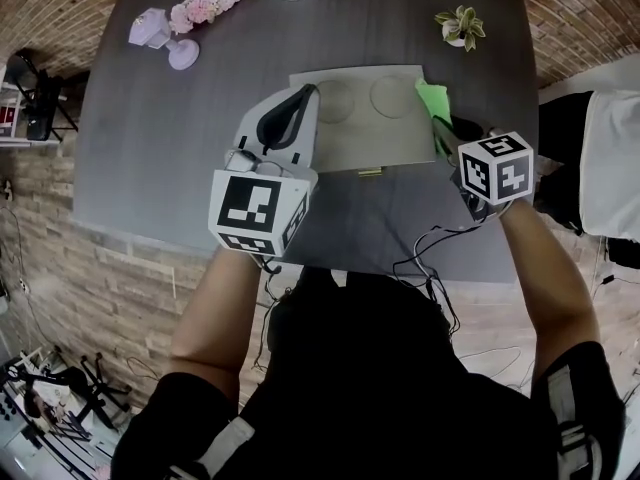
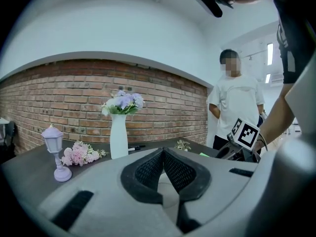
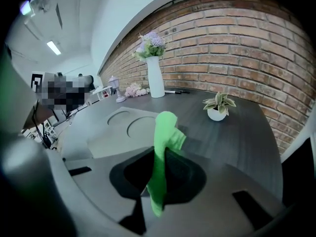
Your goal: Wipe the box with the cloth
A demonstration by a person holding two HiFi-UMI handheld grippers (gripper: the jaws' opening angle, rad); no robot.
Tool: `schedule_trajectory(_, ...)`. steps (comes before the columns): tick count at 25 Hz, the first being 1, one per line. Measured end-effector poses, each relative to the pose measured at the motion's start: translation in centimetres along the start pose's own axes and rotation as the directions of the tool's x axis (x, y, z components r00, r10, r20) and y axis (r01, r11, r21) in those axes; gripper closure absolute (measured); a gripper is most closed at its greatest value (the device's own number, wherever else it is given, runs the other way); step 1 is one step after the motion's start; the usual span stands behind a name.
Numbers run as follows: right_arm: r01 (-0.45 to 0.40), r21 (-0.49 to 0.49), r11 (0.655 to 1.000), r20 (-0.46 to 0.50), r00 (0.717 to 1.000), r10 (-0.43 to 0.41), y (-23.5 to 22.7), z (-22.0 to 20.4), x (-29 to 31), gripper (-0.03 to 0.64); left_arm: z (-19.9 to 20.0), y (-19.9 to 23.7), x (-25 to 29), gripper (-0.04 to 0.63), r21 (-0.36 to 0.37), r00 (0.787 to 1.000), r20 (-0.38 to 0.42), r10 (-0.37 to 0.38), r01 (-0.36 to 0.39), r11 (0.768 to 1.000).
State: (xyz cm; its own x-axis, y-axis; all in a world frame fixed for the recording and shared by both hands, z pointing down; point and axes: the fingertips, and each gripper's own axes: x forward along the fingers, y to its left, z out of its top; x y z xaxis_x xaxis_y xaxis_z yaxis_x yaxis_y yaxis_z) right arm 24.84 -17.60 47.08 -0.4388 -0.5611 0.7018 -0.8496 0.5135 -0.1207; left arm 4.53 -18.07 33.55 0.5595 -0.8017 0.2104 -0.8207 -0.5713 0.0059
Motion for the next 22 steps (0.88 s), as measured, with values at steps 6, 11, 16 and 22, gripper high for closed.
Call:
schedule_trajectory(6,-0.004,0.026,1.0,-0.01,1.0,0.004,1.1,-1.5,-1.5,0.578,0.0,-0.3,-0.7,0.586,0.001,1.0,-0.003,-0.012,0.012,1.0)
schedule_trajectory(11,0.001,0.05,0.999,-0.009,1.0,0.0,1.8,-2.3,-2.4,0.578,-0.1,-0.4,-1.2,0.586,-0.003,1.0,-0.005,-0.02,0.02,1.0)
schedule_trajectory(16,0.011,0.072,0.997,-0.007,1.0,-0.011,2.4,-2.8,-3.0,0.578,-0.1,-0.2,-2.0,0.586,-0.002,1.0,-0.002,-0.021,0.021,1.0)
schedule_trajectory(22,0.027,0.099,0.995,-0.008,1.0,-0.026,3.2,-3.5,-4.0,0.578,0.1,-0.1,-3.3,0.586,0.001,1.0,0.002,-0.029,0.029,1.0)
